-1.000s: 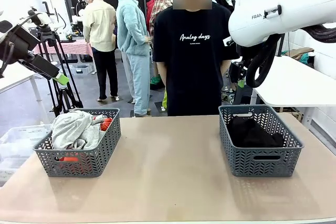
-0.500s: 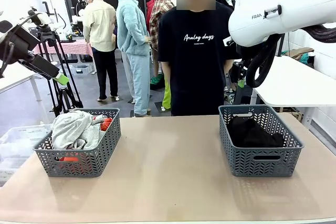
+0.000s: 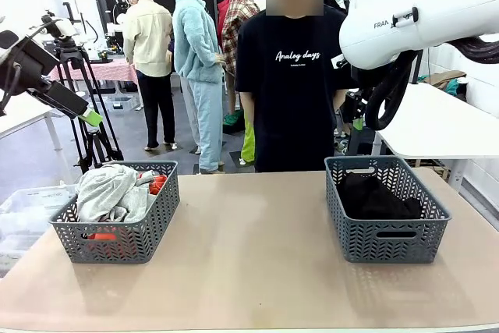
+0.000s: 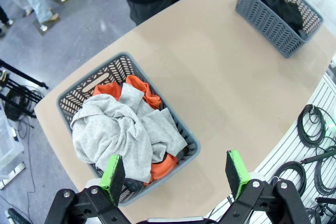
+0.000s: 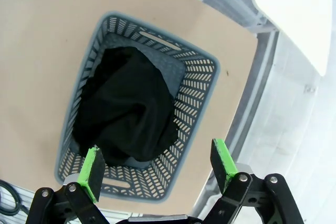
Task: Sort the tops and bottoms.
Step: Sort the clothes according to human instructions.
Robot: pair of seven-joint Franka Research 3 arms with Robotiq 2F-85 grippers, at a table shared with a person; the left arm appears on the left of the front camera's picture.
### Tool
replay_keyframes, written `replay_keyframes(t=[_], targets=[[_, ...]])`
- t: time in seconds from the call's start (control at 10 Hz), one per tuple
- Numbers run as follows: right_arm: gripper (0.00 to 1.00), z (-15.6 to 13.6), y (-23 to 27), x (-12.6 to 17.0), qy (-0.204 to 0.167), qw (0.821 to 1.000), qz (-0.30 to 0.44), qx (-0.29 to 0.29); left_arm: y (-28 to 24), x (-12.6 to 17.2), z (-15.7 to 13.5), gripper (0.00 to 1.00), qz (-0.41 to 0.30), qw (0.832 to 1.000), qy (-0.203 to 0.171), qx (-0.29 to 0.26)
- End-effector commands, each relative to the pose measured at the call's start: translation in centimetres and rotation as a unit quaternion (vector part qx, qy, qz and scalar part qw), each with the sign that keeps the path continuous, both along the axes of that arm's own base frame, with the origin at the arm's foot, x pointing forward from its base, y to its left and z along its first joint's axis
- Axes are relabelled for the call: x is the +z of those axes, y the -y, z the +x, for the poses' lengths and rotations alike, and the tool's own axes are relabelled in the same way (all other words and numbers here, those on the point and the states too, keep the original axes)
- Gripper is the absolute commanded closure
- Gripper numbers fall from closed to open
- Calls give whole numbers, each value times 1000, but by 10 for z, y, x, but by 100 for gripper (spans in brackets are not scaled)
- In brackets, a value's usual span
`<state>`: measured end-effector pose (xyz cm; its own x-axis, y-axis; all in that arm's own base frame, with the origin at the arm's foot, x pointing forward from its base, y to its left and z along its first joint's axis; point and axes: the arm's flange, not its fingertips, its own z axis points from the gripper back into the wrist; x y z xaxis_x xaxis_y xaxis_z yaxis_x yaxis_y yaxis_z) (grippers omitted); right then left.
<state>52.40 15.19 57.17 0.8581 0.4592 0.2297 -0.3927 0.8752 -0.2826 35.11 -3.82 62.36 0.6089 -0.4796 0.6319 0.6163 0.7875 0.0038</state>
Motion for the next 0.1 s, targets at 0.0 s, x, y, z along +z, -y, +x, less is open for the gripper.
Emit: replay_keyframes(t=[0.0], targets=[[0,-1,0,-1,4,1000,-9,-11,-1,-1,1,0,-4,1000,3,1]])
